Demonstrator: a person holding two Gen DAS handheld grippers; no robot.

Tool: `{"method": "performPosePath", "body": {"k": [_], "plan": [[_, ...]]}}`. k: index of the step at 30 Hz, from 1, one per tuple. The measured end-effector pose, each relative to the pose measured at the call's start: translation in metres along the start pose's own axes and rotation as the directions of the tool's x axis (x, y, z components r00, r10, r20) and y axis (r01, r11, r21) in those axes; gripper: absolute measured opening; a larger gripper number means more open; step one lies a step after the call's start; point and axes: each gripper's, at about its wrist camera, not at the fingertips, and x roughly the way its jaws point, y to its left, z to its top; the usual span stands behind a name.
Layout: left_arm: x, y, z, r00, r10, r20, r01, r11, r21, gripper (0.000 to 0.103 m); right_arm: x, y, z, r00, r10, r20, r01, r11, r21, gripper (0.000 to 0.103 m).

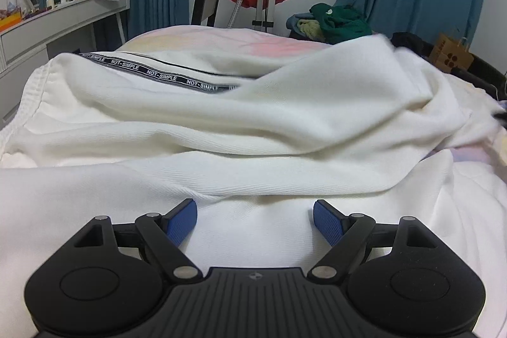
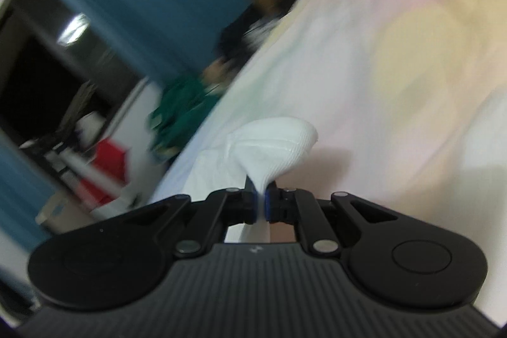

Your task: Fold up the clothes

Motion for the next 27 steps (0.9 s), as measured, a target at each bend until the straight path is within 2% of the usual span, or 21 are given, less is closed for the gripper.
{"method": "performPosePath", "body": {"k": [3, 7, 9, 12, 15, 19, 22, 25, 27], "plan": [[0.003, 0.002, 0.003, 1.0, 0.006, 0.006, -0.006, 1.0, 0.012, 0.082, -0.007, -0.013, 0.032, 0.997, -0.067, 0.036, 0.068, 0.997, -0.033, 0.008], [0.005, 0.007, 0.006, 1.0, 0.001, 0.001, -0.001, 1.0, 0.004, 0.082, -0.03, -0.017, 0.063, 0.994, -0.03, 0.101, 0.035, 0.998, -0.047, 0.008], [0.003, 0.006, 0.007, 1.0, -0.003, -0.001, 0.003, 1.0, 0.0, 0.082, -0.042, -0.027, 0.07, 0.992, -0.034, 0.119, 0.044, 0.996, -0.077, 0.008], [-0.003, 0.004, 0.004, 1.0, -0.009, 0.002, 0.009, 1.0, -0.003, 0.082, -0.046, -0.048, 0.068, 0.99, -0.083, 0.113, 0.095, 0.99, -0.105, 0.008], [-0.006, 0.003, 0.002, 1.0, -0.014, 0.001, 0.014, 1.0, -0.002, 0.082, -0.045, -0.084, 0.053, 0.986, -0.145, 0.088, 0.152, 0.985, -0.086, 0.008], [-0.009, 0.002, 0.001, 1.0, -0.028, -0.001, 0.028, 1.0, -0.005, 0.082, -0.046, -0.117, 0.035, 0.983, -0.178, 0.052, 0.182, 0.981, -0.071, 0.008], [-0.01, 0.0, 0.002, 1.0, -0.029, -0.002, 0.029, 1.0, 0.002, 0.082, -0.047, -0.109, 0.033, 0.981, -0.187, 0.048, 0.191, 0.976, -0.103, 0.008], [-0.015, -0.003, 0.002, 0.999, -0.039, -0.001, 0.039, 0.999, 0.002, 0.082, -0.048, -0.088, 0.037, 0.974, -0.223, 0.025, 0.224, 0.957, -0.184, 0.012], [-0.018, -0.005, 0.003, 0.999, -0.046, 0.004, 0.046, 0.999, 0.005, 0.082, -0.056, -0.078, 0.039, 0.971, -0.236, 0.021, 0.235, 0.948, -0.215, 0.021]]}}
